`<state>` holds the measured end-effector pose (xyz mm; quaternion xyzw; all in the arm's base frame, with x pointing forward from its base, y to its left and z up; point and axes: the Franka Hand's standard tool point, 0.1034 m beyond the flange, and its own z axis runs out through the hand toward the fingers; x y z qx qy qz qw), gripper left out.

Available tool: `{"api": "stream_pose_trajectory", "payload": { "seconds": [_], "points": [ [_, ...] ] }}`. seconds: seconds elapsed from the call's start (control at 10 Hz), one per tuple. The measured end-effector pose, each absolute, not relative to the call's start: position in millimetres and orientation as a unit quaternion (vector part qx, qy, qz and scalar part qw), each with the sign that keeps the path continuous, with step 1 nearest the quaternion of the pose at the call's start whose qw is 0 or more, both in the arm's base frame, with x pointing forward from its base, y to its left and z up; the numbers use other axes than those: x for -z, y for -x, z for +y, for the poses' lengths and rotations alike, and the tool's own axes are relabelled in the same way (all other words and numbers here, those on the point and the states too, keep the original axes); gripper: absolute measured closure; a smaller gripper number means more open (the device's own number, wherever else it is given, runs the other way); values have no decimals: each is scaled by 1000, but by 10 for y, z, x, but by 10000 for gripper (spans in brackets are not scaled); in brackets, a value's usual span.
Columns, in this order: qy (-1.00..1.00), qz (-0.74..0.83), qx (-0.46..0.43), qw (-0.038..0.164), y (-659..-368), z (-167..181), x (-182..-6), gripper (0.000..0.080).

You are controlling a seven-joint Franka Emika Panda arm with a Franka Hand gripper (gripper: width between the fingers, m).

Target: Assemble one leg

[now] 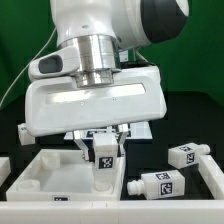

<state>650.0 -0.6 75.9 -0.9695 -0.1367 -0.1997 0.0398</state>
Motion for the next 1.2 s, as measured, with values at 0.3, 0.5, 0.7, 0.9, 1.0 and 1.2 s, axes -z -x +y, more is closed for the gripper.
{"api": "stream_pose_trajectory", "payload": {
  "seconds": [0.3, 0.5, 0.7, 0.9, 1.0, 1.2],
  "points": [
    [968, -130, 215, 22, -6501, -86, -684, 521],
    [964, -125, 236, 0, -6486, -143, -683, 521],
    [964, -119, 237, -4, -6437, -168, -642, 282],
    [964, -119, 237, -4, -6438, -171, -642, 192],
    [965, -116, 235, -1, -6440, -169, -651, 157],
    [969, -113, 217, 22, -6481, -135, -954, 152]
  ]
}}
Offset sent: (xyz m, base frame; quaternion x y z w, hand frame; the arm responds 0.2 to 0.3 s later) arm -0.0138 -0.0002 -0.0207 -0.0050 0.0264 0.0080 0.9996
